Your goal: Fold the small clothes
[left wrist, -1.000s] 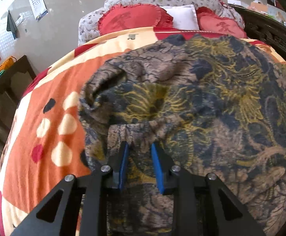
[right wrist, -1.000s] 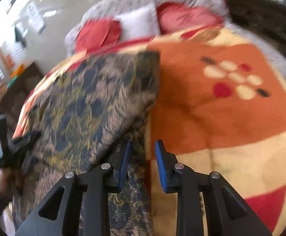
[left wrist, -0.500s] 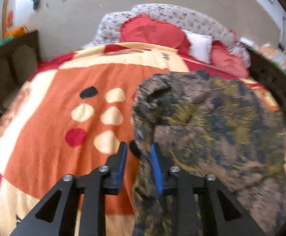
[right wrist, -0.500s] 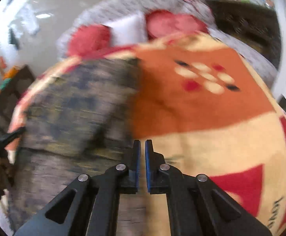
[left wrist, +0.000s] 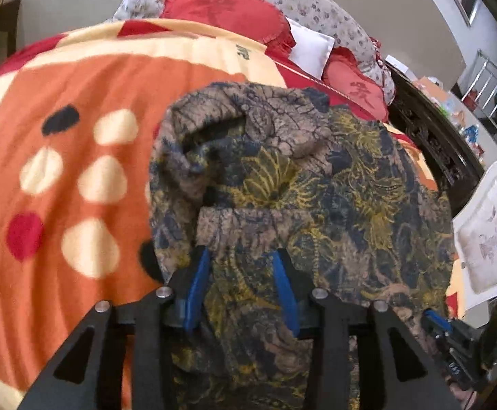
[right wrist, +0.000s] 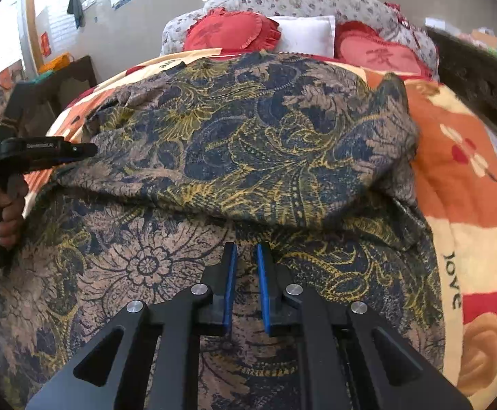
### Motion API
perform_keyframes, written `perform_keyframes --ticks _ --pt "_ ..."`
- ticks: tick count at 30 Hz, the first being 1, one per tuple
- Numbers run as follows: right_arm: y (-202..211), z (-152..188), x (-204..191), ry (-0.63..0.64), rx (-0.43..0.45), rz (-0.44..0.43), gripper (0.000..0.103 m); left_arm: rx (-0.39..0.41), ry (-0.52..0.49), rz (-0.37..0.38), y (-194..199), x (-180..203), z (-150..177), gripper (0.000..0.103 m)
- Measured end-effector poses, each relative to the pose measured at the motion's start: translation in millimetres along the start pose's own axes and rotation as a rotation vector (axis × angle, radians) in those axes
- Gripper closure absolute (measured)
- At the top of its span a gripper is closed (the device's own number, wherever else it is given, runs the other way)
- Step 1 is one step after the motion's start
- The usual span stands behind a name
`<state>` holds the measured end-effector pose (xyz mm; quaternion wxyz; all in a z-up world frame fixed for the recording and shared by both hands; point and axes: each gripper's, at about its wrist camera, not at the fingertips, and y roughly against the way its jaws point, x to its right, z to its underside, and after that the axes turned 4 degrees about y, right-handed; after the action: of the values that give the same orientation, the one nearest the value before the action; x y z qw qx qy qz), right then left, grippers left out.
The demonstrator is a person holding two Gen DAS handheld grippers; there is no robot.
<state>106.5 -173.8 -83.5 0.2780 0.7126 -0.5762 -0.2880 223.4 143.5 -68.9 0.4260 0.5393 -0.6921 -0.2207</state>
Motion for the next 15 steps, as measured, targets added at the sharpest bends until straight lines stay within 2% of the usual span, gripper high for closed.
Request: perform_keyframes --ticks 1,3,5,7,8,10,11,12,13,15 --pt "0 -1 2 -0.005 0.001 -0.006 0.084 0.02 0.006 -0.027 3 -3 -3 0.065" --pt "-2 -2 2 -0.005 0.001 -0.005 0.084 0.015 0.034 -0.022 0 -8 -7 0.065" --pt "-5 -1 0 0.002 0.001 0.002 0.084 -0.003 0.002 -0.046 -6 -4 -7 0.064" --pt "0 -2 1 0.006 0.0 0.006 0.084 -0.011 -0.043 -0.068 -12 5 -8 0.056" --pt "1 -2 2 0.005 0.0 0.005 0.084 -0.016 -0.052 -0.064 -14 8 -7 0.048" --pt "1 -2 2 0.005 0.0 0.005 0.084 -0.027 -0.064 -0.071 -14 14 -6 0.047" --pt "1 -2 1 0.005 0.0 0.005 0.084 -0.031 -0.063 -0.066 -14 16 -5 0.057" --pt "0 -1 1 0.006 0.0 0.006 0.084 -0.03 -0.062 -0.065 -12 17 -4 0.083" --pt "0 -1 1 0.006 0.0 0.006 0.084 -0.038 -0.053 -0.038 -10 17 -4 0.092" --pt "0 -1 1 0.005 0.001 0.005 0.084 -0.007 -0.052 -0.032 0 21 -4 0.095"
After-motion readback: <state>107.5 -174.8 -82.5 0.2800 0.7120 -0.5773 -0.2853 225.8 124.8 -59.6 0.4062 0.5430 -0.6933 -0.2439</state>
